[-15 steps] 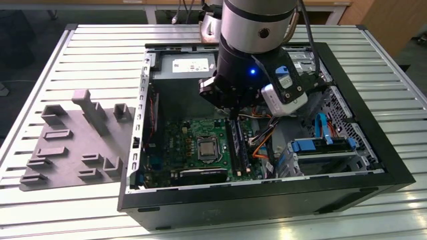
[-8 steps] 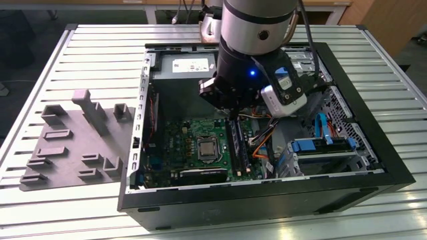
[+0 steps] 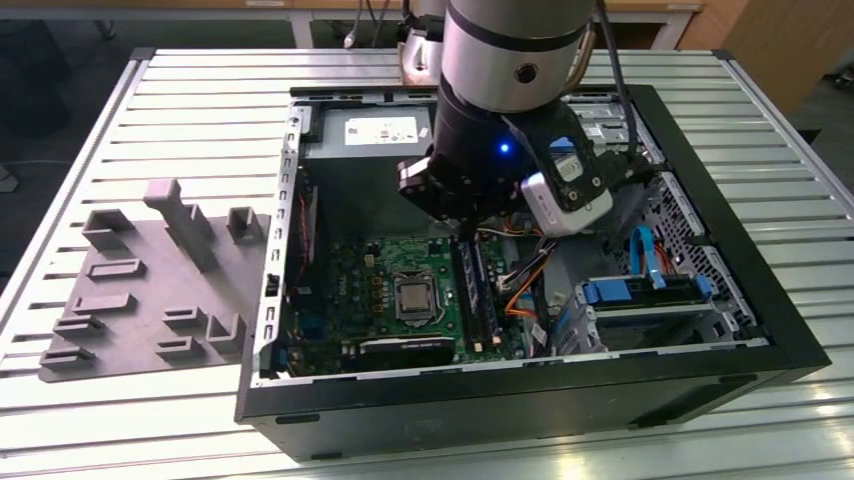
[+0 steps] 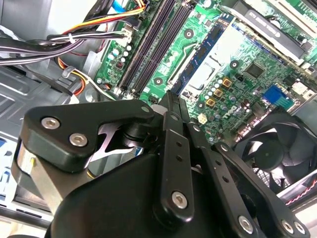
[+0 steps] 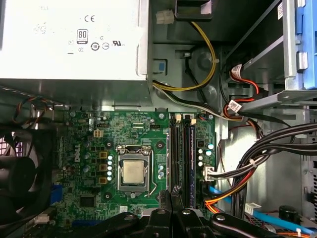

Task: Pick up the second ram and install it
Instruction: 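Insert the second ram into the second slot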

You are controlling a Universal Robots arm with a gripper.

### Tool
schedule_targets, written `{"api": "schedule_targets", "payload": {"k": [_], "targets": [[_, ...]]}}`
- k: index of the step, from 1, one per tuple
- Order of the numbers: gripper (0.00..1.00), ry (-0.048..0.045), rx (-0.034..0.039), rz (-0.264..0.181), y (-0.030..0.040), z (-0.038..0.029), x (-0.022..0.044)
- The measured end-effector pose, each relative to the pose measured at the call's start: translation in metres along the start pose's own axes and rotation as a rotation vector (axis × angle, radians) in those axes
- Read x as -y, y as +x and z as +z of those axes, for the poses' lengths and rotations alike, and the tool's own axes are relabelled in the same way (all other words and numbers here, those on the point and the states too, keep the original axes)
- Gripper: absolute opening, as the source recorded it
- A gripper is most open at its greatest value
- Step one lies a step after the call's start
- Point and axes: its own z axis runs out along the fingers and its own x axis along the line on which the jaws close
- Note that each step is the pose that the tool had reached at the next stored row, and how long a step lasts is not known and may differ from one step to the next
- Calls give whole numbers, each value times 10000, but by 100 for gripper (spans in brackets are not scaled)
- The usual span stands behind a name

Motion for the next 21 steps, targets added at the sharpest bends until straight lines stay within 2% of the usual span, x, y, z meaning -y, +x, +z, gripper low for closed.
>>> {"api": "schedule_targets", "payload": {"k": [21], "targets": [[11, 2, -1, 0, 0, 77, 6]]}}
